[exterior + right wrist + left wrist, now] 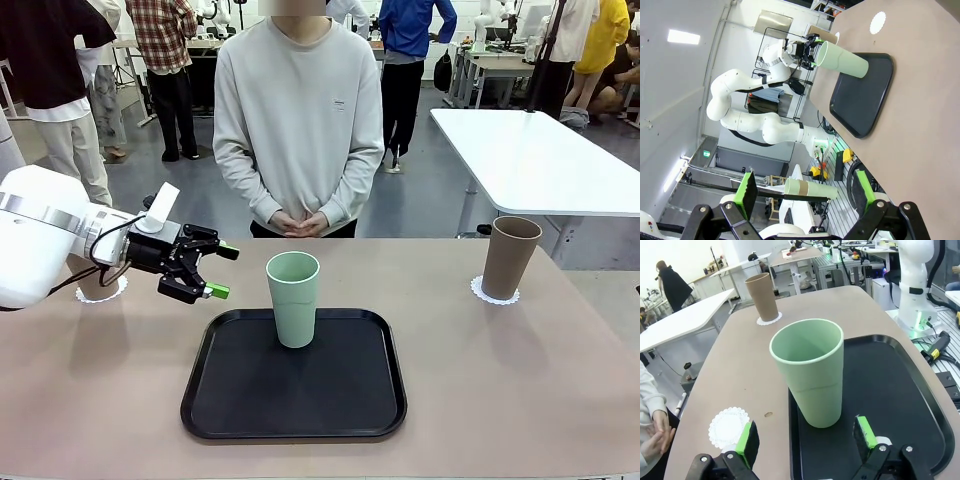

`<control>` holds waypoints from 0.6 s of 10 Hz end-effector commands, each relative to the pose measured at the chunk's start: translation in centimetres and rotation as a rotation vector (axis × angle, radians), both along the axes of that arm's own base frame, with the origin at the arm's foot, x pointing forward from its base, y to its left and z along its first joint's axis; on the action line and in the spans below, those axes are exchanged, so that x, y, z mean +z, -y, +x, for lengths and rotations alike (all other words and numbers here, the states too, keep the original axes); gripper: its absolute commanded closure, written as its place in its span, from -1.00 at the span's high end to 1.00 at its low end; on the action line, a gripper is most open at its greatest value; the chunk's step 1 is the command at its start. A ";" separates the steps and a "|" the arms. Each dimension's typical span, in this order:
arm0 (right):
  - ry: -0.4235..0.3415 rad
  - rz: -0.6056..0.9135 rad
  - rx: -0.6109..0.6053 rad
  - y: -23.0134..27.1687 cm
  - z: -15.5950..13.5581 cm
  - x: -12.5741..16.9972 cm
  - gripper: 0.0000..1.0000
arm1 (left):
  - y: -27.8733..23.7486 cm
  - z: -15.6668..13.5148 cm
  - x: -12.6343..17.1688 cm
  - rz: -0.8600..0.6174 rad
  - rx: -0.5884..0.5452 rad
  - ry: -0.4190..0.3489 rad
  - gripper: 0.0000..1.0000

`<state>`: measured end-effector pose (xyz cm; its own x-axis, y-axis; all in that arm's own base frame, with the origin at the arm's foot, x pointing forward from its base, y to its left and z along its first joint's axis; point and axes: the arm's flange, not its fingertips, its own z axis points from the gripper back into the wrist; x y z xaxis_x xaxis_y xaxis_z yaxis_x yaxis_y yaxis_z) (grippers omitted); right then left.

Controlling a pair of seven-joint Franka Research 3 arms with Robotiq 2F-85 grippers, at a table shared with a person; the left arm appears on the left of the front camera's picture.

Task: Place coasters on the table and set cups on them.
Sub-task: Take one Reusable plastic cup from the Flat Tray and place it on a coaster set by the human.

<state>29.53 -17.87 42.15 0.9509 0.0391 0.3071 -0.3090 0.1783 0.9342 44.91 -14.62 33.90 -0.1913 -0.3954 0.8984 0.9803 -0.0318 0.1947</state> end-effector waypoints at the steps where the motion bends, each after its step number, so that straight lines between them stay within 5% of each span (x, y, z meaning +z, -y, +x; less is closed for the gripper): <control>1: 0.003 0.008 0.003 -0.1 -0.1 -0.1 1.00 | 1.4 0.0 -0.8 -0.010 0.029 0.050 1.00; 6: 0.003 0.008 0.003 -0.1 -0.1 -0.1 1.00 | 3.1 -0.3 -1.9 0.015 0.010 0.037 1.00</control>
